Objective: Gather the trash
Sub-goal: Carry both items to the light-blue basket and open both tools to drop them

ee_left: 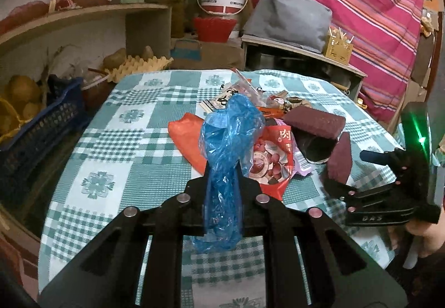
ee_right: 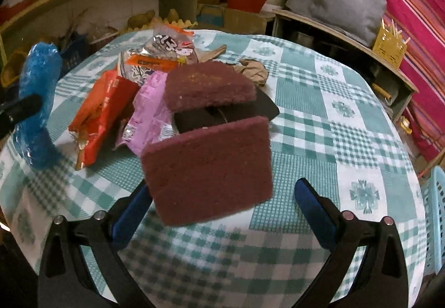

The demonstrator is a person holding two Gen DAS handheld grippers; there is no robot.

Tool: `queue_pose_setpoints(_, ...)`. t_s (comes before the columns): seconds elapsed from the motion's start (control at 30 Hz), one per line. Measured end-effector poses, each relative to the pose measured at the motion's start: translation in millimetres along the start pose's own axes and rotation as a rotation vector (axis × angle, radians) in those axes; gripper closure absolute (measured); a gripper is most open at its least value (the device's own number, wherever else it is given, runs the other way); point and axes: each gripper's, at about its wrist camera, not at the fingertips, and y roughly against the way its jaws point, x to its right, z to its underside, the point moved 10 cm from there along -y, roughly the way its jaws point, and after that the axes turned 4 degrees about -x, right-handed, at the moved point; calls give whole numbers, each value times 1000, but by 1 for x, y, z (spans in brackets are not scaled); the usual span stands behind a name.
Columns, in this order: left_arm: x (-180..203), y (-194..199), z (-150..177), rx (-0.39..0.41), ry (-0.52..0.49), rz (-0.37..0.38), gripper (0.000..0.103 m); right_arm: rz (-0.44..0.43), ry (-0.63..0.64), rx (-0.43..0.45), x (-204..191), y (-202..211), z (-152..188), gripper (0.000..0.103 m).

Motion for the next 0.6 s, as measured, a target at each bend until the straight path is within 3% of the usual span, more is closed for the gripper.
queue_pose_setpoints(0.03,1,-2,0,-2,-2,-1,91,6,13,7,-1,0,-1,5)
queue_pose_setpoints(0.13,4,-5,0,-5,-10,-2,91,-22,45,11,-5,1,-2,22)
queue_pose_setpoints(0.37,11,-4,3,-4,-29,-13,91,-29,47,42,5,15,-1,23)
queue_pose_setpoints(0.6,32,9,-9,27,-62,-28,91,3,-55,123,69,62,2,23)
